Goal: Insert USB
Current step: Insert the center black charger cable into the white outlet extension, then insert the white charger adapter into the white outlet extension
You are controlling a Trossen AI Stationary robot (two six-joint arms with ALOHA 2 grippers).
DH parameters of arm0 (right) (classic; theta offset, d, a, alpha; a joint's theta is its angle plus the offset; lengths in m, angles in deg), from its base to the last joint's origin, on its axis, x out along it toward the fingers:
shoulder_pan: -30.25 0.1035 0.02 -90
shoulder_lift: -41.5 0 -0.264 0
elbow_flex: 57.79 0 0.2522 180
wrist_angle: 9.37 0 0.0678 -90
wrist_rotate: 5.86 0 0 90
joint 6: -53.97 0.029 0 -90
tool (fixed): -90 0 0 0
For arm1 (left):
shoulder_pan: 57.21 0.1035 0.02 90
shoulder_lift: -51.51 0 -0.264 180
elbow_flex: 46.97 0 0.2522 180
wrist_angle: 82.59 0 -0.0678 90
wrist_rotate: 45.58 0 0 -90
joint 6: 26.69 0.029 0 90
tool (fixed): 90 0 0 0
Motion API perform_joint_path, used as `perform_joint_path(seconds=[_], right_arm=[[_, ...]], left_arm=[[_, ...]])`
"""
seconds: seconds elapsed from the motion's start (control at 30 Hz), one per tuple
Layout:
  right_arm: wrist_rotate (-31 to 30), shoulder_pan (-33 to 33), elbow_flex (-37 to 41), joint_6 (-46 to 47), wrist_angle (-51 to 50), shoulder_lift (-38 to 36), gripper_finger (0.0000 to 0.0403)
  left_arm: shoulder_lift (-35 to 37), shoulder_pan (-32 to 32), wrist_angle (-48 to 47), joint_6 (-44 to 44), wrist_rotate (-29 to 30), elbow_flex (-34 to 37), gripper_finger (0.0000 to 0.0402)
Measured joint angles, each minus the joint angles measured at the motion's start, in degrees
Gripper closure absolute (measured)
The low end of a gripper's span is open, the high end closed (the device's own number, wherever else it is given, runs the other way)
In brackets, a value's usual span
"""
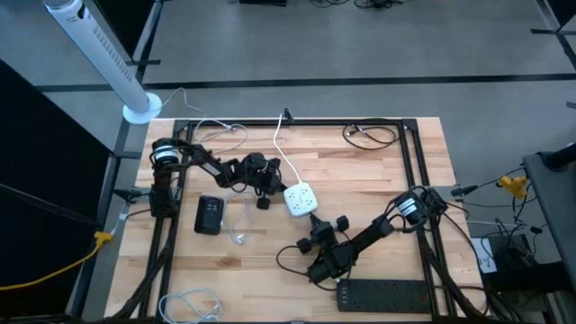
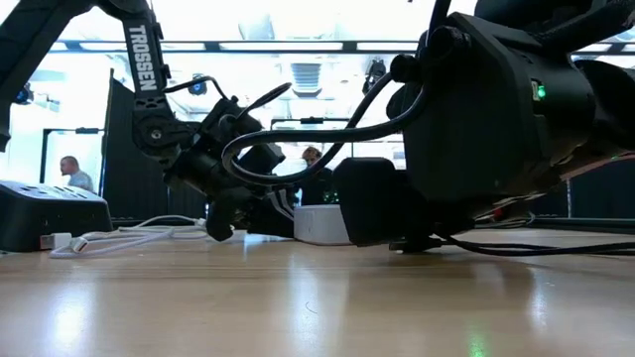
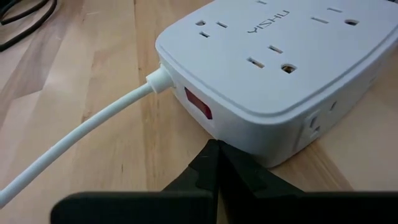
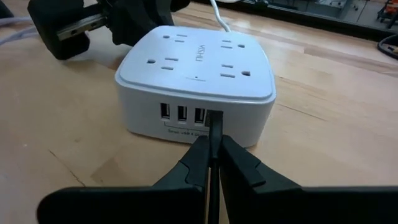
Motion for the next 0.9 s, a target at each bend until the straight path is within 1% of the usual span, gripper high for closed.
perform_joint_path(seconds=[0.03, 0.1, 0.17, 0.27, 0.33, 0.4, 0.5, 0.6, 0.67, 0.8, 0.9], right_arm=[[0.3, 0.2, 0.0, -1.2, 0.0, -0.1, 0.0378], [0.9, 0.6, -0.1, -3.6, 0.5, -0.3, 0.0345], [1.1, 0.8, -0.3, -6.0, 0.0, -1.1, 0.0302], [1.2, 1.6, -1.1, -9.7, 0.3, -3.5, 0.0234], [1.7, 2.1, -2.0, -14.0, 0.2, -5.2, 0.0193], [2.0, 2.8, -3.0, -19.1, 0.1, -6.9, 0.0160], [1.9, 4.1, -4.1, -25.9, 0.4, -10.0, 0.0123], [1.7, 6.1, -4.2, -31.9, 0.2, -13.2, 0.0106], [0.9, 7.8, -4.2, -35.7, -0.1, -15.1, 0.0103], [-3.5, 11.9, -4.2, -42.1, -2.0, -18.2, 0.0114], [-4.1, 14.7, -4.2, -42.5, -6.7, -19.9, 0.0130]], left_arm=[[0.0, 0.0, 0.0, 0.0, 0.2, 0.0, 0.0402], [0.0, 0.0, 0.2, 0.0, 0.3, 0.0, 0.0402], [0.0, -0.1, 0.5, -0.4, 1.2, 0.0, 0.0402], [0.0, -0.3, 1.3, -1.7, 4.1, 0.1, 0.0401], [0.0, -0.4, 2.1, -2.0, 5.4, 0.1, 0.0401], [0.2, -0.4, 2.4, -2.4, 6.1, 0.1, 0.0401], [1.5, -0.3, 2.1, -3.5, 7.0, 0.1, 0.0401], [3.0, -0.3, 0.8, -5.1, 8.6, 0.2, 0.0401], [4.5, -0.3, -0.9, -6.0, 12.6, 0.6, 0.0401], [9.1, -1.1, -9.5, -8.7, 22.4, 0.6, 0.0402], [13.6, -2.0, -17.2, -11.9, 25.2, 0.7, 0.0402]])
